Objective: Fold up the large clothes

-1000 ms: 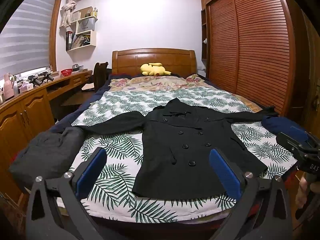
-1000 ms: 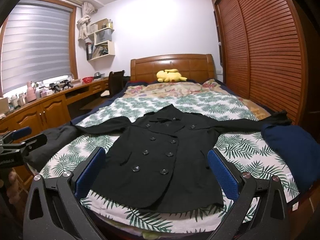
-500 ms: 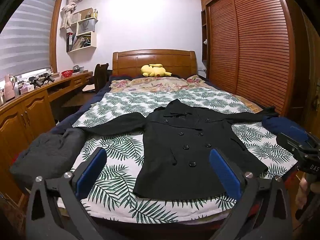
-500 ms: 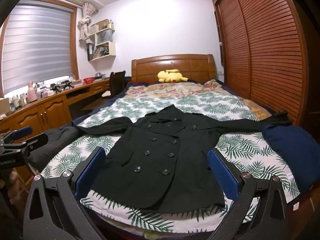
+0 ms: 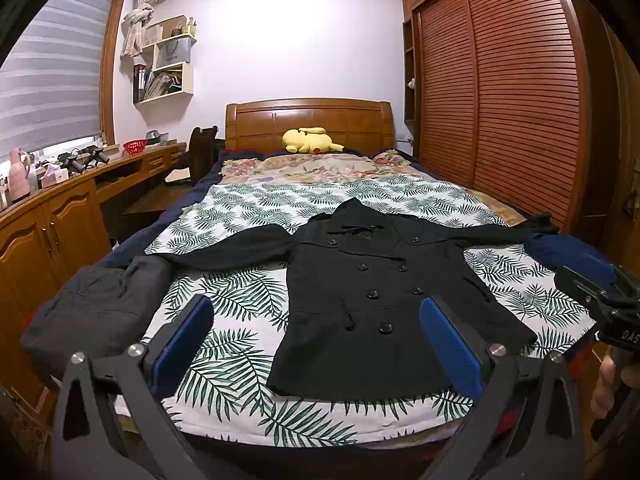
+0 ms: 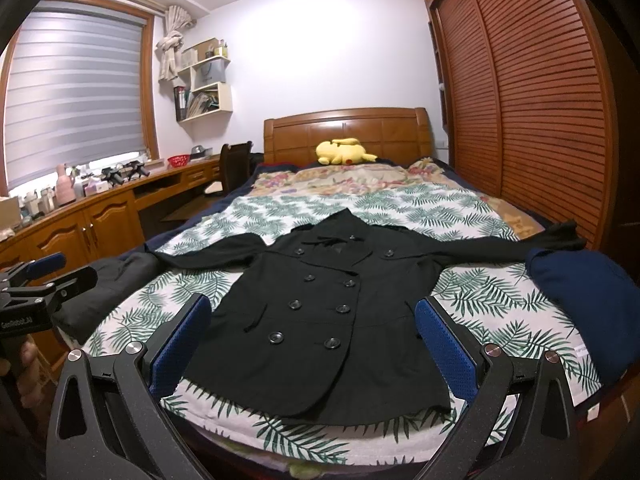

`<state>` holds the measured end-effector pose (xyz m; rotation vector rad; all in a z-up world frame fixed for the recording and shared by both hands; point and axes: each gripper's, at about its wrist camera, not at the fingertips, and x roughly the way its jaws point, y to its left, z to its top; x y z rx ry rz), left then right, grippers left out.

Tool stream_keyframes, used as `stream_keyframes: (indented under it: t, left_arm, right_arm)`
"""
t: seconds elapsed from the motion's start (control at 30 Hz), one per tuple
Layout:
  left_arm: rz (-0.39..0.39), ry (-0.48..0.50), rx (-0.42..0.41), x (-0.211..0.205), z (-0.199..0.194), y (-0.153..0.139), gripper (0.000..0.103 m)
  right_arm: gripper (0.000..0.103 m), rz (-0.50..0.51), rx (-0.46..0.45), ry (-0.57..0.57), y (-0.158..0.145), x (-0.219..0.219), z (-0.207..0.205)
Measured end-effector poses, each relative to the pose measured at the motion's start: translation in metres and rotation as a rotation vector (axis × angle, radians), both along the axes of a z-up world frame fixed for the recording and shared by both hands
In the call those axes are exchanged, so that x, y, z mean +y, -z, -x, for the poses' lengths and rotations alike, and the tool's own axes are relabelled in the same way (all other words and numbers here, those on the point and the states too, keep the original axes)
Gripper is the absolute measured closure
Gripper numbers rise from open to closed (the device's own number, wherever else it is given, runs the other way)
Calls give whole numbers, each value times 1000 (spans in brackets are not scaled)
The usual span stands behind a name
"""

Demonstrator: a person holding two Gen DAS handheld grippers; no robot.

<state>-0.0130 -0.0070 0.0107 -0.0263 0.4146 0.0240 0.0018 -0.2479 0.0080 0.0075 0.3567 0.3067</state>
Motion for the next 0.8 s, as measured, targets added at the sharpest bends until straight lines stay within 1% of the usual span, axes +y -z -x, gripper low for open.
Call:
stream_keyframes:
  t: [0.37, 0.43, 0.53, 0.8]
  left_arm:
    - [-2, 5, -3, -1, 1, -2, 0]
    - [-2, 5, -4, -1, 2, -2, 0]
    - [-1, 7, -5, -2, 2, -3, 0]
    - [-1, 7, -1, -2, 1, -1, 0]
  right_arm:
    - [0, -1, 0, -2, 0, -1, -1]
    - [0, -2, -2, -5, -7, 4, 6]
    - [0, -3, -4, -8, -10, 5, 9]
    - [0, -3, -1, -10, -9, 8, 9]
